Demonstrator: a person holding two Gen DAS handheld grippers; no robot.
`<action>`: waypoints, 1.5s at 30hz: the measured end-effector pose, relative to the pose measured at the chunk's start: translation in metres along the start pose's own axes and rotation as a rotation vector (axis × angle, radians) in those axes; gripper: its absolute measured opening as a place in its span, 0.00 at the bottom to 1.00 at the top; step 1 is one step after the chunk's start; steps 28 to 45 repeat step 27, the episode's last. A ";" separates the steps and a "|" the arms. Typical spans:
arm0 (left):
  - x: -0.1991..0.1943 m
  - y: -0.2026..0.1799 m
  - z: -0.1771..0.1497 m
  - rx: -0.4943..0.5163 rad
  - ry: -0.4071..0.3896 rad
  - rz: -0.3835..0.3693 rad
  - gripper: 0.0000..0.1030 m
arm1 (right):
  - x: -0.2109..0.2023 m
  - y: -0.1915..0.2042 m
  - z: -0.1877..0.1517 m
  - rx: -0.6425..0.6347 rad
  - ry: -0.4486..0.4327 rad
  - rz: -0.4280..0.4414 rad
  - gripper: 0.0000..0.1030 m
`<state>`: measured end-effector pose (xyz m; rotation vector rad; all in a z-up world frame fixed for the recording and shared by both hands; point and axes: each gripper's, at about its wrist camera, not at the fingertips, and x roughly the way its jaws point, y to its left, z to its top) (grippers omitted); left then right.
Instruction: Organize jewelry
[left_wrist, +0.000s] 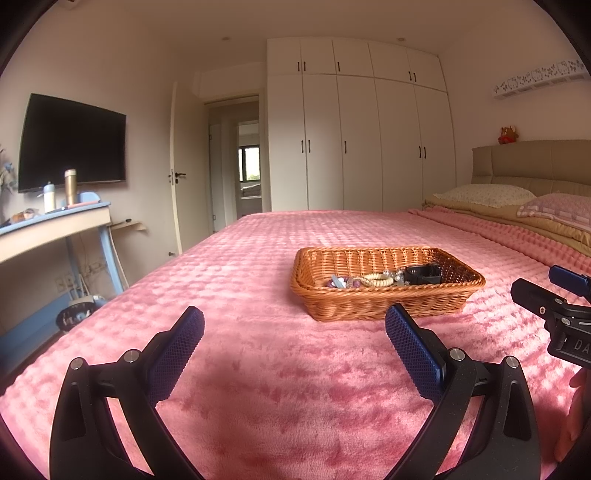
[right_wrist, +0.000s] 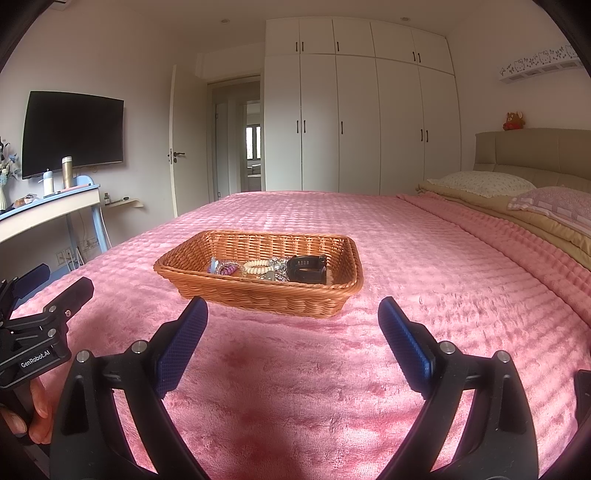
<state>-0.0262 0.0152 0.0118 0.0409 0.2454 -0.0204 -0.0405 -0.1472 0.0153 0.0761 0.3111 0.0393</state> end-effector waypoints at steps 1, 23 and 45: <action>0.000 0.000 0.000 0.000 0.001 -0.001 0.93 | 0.000 -0.001 0.000 0.000 0.000 0.000 0.87; 0.000 0.003 0.001 -0.007 0.005 0.001 0.93 | 0.000 -0.001 -0.001 0.004 -0.001 0.000 0.89; 0.001 0.004 0.001 -0.010 0.009 -0.008 0.93 | 0.000 -0.001 -0.002 0.005 -0.001 0.000 0.89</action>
